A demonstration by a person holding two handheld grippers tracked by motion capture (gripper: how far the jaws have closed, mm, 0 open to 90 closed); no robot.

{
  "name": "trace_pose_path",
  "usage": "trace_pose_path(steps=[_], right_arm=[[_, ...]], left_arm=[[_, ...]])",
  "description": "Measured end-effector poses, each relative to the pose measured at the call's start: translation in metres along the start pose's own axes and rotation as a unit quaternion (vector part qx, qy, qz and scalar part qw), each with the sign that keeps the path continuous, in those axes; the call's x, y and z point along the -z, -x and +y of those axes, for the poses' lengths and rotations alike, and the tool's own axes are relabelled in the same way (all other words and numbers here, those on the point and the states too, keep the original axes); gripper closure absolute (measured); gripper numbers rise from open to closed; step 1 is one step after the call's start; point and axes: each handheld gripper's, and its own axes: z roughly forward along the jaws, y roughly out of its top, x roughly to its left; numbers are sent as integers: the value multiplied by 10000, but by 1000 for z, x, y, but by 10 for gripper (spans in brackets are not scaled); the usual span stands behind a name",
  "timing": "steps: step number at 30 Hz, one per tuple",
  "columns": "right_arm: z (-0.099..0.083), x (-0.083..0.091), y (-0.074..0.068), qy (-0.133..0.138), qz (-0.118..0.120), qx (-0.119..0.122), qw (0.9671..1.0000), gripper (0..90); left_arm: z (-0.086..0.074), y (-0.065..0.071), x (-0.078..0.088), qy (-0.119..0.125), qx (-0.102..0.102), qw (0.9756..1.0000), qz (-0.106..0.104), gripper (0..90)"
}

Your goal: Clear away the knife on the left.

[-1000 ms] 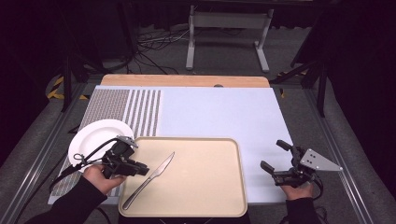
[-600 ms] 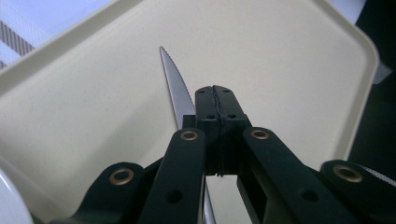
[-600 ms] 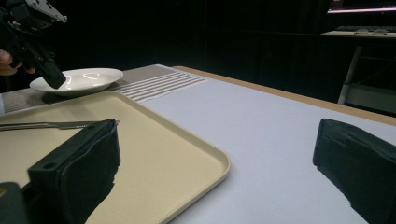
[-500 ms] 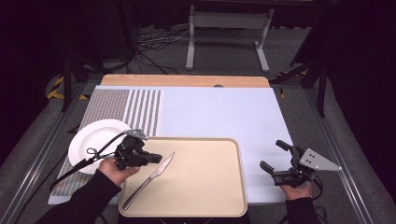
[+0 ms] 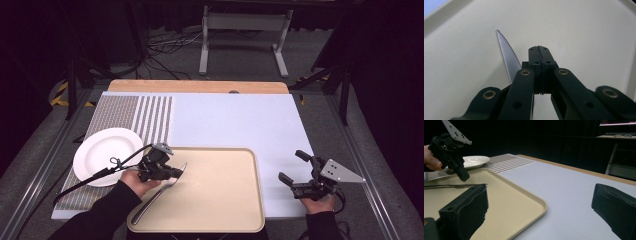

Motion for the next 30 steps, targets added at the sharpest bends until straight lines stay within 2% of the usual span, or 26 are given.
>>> trace_pose_path(steps=[6, 14, 25, 30], right_arm=[[0, 0, 0, -3, 0, -3, 10000, 15], [0, -1, 0, -11, 3, 0, 10000, 14], [0, 0, 0, -20, 4, -2, 10000, 14], [0, 0, 0, -34, 14, 11, 10000, 15]], left_arm=[[-3, 4, -8, -214, -178, 9996, 29, 900], [-7, 6, -15, -501, -302, 9982, 113, 900], [-9, 2, -8, -623, -571, 9954, 455, 900], [-11, -2, -4, -652, -536, 9950, 533, 900]])
